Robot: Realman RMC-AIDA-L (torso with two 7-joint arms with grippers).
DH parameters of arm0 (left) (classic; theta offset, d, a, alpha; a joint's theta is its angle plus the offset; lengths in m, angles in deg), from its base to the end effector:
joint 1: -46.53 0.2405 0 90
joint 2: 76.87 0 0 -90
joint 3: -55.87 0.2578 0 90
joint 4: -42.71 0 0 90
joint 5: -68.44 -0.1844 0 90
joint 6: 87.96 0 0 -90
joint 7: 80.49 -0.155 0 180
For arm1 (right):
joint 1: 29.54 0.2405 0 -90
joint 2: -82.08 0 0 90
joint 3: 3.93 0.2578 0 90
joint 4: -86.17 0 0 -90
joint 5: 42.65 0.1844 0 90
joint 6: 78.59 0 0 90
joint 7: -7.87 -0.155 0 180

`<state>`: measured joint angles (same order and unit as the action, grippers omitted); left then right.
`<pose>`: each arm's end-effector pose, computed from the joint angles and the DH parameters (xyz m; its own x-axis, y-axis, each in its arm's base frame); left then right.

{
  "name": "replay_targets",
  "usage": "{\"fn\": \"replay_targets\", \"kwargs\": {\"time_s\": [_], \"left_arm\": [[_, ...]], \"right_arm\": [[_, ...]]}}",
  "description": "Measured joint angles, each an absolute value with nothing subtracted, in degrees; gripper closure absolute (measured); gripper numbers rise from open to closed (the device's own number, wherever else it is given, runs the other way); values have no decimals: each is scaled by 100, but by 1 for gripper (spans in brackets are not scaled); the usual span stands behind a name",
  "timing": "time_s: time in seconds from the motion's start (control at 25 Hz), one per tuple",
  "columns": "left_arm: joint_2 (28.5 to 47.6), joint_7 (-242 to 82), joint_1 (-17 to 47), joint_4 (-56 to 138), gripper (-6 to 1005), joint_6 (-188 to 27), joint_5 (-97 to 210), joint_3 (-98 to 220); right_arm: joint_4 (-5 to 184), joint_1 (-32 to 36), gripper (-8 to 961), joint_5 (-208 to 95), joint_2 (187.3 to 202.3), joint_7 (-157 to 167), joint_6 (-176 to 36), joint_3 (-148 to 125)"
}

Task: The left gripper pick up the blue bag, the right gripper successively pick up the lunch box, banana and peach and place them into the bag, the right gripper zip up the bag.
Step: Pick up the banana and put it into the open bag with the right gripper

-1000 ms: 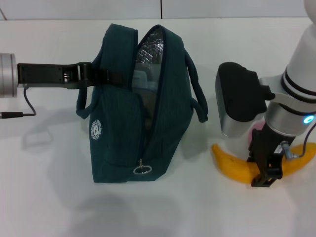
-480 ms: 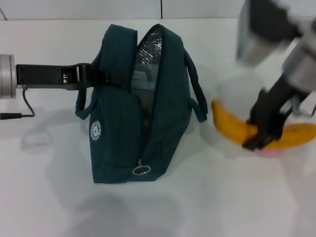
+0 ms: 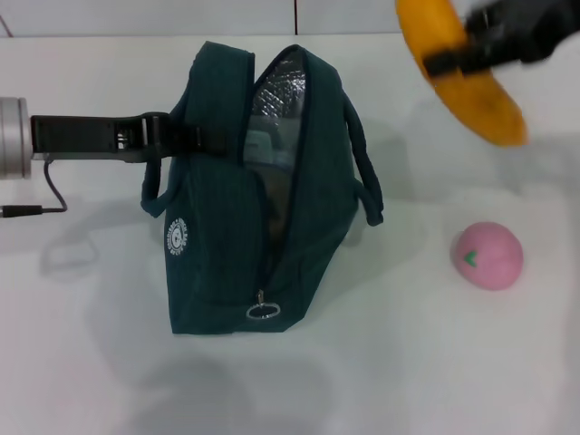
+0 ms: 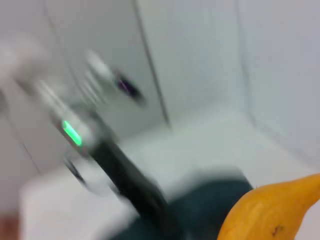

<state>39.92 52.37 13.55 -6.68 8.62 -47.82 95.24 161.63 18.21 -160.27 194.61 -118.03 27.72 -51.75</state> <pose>-0.2174 0.3305 0.0306 0.3339 0.8411 0.4255 0.8649 -0.4528 0.2165 0.0881 0.3599 0.0862 0.9216 -0.2840 -0.2646 -0.3216 -0.9404 -0.1109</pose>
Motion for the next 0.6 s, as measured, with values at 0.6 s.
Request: {"fn": "replay_targets", "kwargs": {"time_s": [0.6], "left_arm": [[4003, 5230, 1359, -668, 964, 872, -4691, 9547]], "right_arm": [[13475, 1487, 481, -12209, 19781, -8547, 2082, -5883]]}}
